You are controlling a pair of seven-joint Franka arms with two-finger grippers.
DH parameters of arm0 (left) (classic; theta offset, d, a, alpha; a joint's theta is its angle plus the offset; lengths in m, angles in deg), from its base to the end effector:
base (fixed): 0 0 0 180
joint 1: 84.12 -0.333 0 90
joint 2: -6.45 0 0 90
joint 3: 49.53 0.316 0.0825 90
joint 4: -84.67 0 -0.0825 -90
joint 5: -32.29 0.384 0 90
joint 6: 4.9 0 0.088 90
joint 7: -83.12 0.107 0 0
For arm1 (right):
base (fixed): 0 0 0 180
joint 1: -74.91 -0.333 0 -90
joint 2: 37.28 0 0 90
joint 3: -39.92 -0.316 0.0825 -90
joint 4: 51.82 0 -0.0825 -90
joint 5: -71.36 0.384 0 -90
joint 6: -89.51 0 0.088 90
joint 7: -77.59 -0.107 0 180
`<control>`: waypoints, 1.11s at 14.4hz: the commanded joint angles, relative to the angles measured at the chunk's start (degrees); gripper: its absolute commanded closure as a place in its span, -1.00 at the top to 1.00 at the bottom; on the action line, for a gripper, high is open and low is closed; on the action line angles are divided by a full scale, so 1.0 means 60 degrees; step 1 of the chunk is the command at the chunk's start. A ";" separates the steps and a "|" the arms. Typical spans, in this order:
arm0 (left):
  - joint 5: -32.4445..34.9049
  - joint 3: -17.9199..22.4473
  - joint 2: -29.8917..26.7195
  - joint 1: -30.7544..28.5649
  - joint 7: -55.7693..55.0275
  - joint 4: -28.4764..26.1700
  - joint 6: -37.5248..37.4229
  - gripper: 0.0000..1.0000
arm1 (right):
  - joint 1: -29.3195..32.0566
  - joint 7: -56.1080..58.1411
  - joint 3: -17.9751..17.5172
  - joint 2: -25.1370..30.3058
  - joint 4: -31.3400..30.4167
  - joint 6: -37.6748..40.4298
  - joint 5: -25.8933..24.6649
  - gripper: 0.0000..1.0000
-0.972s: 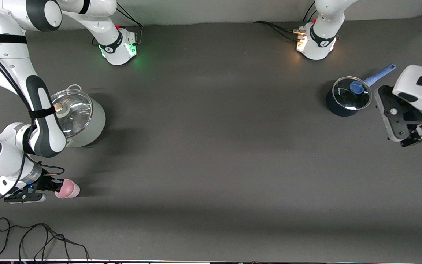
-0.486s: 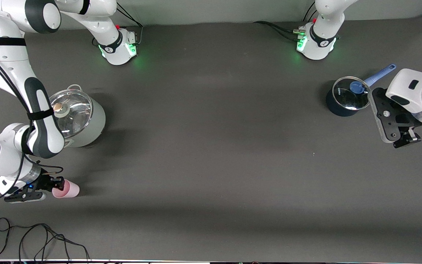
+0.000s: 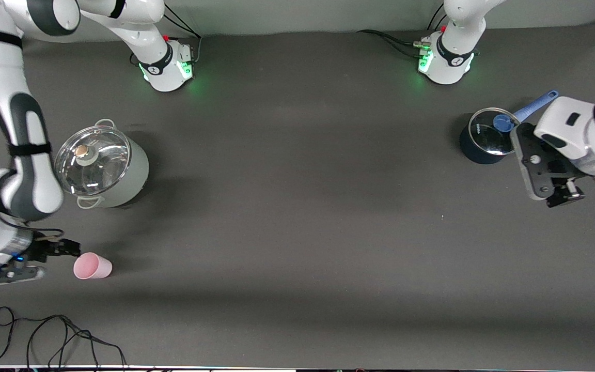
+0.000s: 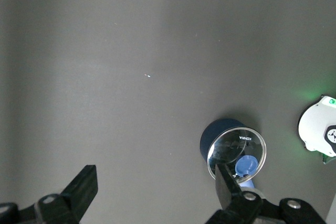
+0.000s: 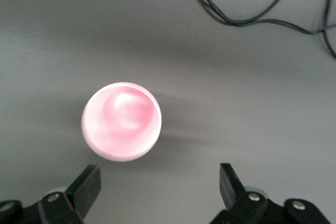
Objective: Transfer pink cup from left to right arm
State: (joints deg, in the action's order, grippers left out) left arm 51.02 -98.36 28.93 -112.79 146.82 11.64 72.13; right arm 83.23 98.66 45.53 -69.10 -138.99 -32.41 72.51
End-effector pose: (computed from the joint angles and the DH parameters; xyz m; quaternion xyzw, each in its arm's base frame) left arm 0.6146 -0.0793 0.5722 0.7574 -0.6452 -0.0974 0.0229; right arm 0.6879 -0.1585 0.3432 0.9974 0.0652 0.0206 0.0242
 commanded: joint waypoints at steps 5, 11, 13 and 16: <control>-0.0571 0.3445 -0.0465 0.2900 0.0222 0.0481 -0.0358 1.00 | 0.0224 0.0224 0.0017 0.1433 0.2355 0.5009 0.0790 1.00; -0.1380 0.5004 -0.1518 0.3694 0.0223 -0.0555 0.0475 1.00 | -0.0229 -0.1460 -0.0071 0.3190 0.1363 0.5364 0.0834 1.00; -0.1380 0.5237 -0.2031 0.3898 0.0135 -0.1200 0.0886 1.00 | -0.0318 -0.1578 -0.0086 0.3820 0.0499 0.5072 0.0834 1.00; -0.1365 0.5720 -0.2559 0.4337 -0.0301 -0.1890 0.1209 1.00 | -0.0611 -0.1841 -0.0071 0.4611 -0.1125 0.3962 0.0819 1.00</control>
State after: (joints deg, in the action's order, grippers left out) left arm 43.61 -67.50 18.58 -89.48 147.05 6.40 76.86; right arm 80.72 89.45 44.88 -46.94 -135.90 -3.04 76.92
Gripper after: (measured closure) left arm 0.000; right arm 0.000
